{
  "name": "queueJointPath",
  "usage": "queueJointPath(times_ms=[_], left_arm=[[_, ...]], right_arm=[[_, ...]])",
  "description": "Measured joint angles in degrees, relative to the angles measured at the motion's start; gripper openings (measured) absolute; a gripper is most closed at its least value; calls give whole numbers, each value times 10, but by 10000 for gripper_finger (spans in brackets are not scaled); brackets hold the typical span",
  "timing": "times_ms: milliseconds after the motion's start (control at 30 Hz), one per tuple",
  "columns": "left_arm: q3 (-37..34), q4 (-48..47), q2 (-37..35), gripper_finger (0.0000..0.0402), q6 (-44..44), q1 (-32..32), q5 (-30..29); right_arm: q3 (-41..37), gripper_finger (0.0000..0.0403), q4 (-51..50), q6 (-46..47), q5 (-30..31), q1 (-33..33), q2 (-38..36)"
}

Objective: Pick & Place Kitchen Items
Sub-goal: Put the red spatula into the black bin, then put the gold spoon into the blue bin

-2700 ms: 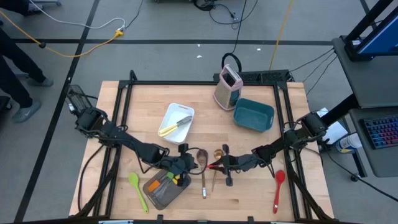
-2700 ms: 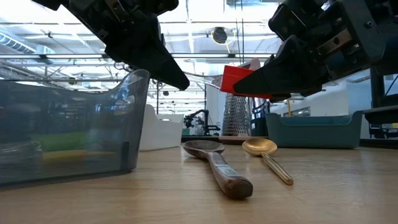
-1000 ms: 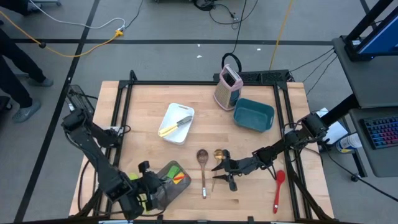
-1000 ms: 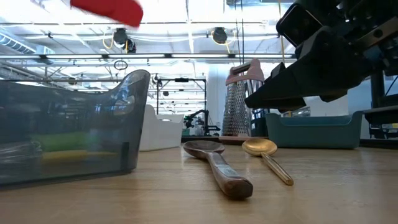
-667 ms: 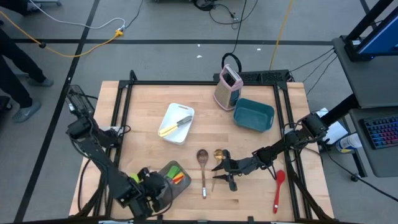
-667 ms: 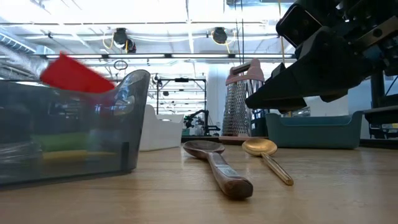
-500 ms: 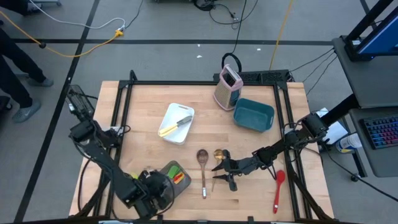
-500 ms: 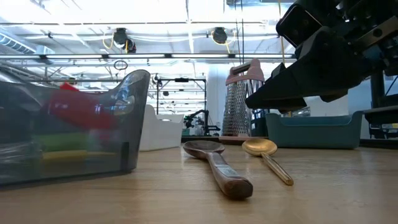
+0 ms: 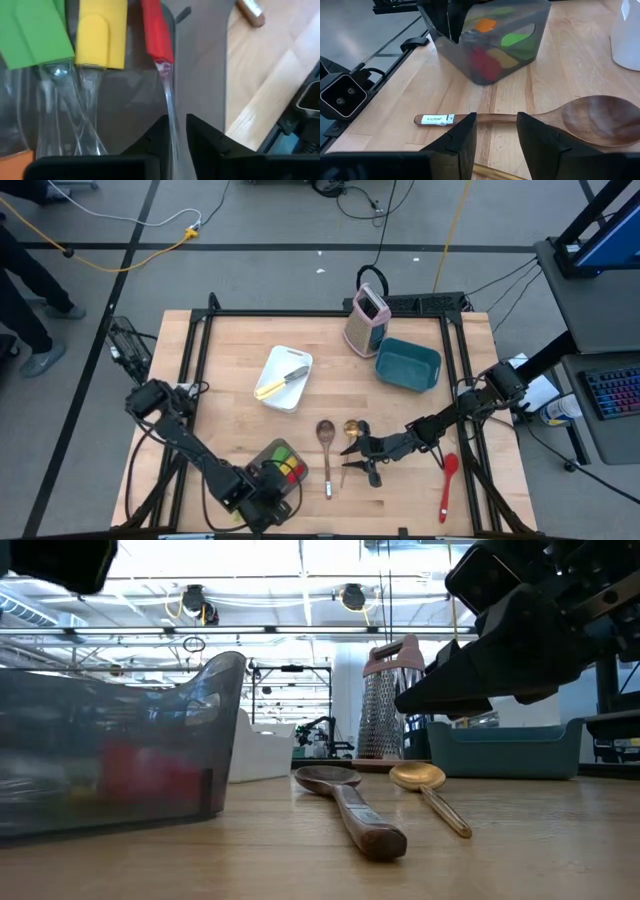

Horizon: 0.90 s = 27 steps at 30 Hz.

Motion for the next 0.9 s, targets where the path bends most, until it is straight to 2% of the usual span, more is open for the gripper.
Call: queueJointPath(times_ms=[233, 367, 467, 600, 800, 900], left_arm=[[0, -38, -1, 101, 17, 10, 64], [0, -40, -5, 100, 57, 16, 96], [1, -50, -15, 94, 68, 18, 89], [3, -49, -47, 87, 91, 21, 34], [3, -47, -108, 71, 182, 19, -123], [3, -45, -125, 65, 232, 20, -196]], right_arm=[[0, 131, 0, -5, 0, -1, 0], [0, 130, 0, -5, 0, -1, 0], [0, 130, 0, -5, 1, -1, 0], [0, 130, 0, 6, 13, -1, 0], [0, 130, -4, 31, 120, -1, 0], [0, 130, -26, 94, 187, -2, 0]])
